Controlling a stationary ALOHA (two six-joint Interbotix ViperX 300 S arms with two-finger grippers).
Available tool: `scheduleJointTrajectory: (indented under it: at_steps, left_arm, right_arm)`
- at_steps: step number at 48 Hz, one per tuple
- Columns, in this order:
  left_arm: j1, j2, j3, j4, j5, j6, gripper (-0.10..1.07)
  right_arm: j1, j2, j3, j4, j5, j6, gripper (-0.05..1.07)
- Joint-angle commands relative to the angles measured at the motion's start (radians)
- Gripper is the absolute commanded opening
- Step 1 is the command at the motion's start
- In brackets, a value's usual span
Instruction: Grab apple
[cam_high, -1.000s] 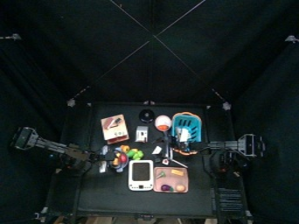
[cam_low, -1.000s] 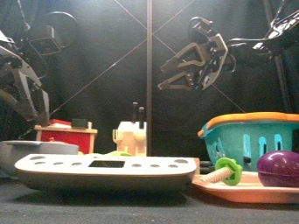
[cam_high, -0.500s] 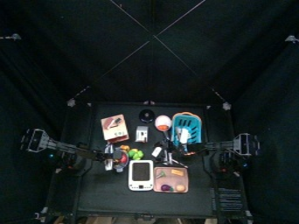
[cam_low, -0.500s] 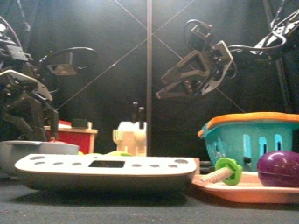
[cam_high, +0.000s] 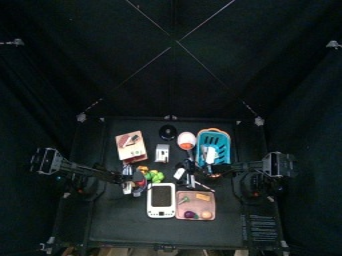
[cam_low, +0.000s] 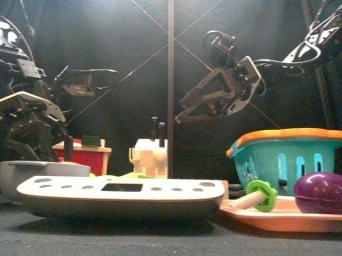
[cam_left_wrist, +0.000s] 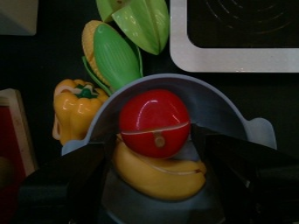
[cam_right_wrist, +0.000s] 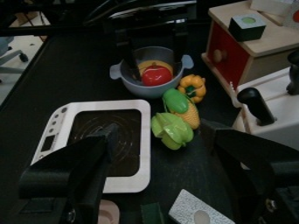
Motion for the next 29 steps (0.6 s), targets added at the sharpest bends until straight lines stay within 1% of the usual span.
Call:
scheduleJointTrajectory:
  at_steps: [1, 4, 6, 11, 19, 22, 26, 27, 29]
  left_arm:
    - [0.005, 0.0, -0.021, -0.002, -0.005, 0.0, 0.91]
    - [0.005, 0.0, -0.025, -0.003, -0.005, 0.0, 0.81]
    - [0.005, -0.002, -0.025, -0.009, -0.005, 0.0, 0.78]
    - [-0.003, -0.032, -0.031, -0.041, -0.005, 0.005, 0.78]
    - [-0.017, -0.133, -0.031, -0.075, 0.003, 0.006, 0.78]
    - [-0.029, -0.155, -0.029, -0.078, 0.023, 0.006, 0.78]
    - [-0.038, -0.158, -0.038, -0.078, 0.035, 0.002, 0.78]
    - [-0.04, -0.158, -0.043, -0.084, 0.035, -0.002, 0.78]
    - [-0.043, -0.158, -0.066, -0.141, 0.04, -0.002, 0.78]
  right_arm:
    - [0.0, -0.011, -0.023, 0.003, 0.002, -0.002, 1.03]
    - [-0.002, -0.008, -0.023, 0.003, 0.002, -0.002, 1.03]
    - [-0.002, -0.006, -0.023, 0.003, 0.003, -0.002, 1.03]
    - [0.0, -0.006, -0.023, 0.003, 0.012, 0.0, 1.03]
    - [0.002, -0.008, -0.025, 0.003, 0.015, 0.0, 1.03]
    - [0.002, -0.006, -0.026, 0.003, 0.017, 0.0, 1.03]
    - [0.003, -0.008, -0.025, 0.003, 0.02, 0.0, 1.03]
    - [0.005, -0.008, -0.025, 0.003, 0.02, 0.002, 1.03]
    - [0.005, -0.008, -0.026, 0.005, 0.021, 0.005, 1.03]
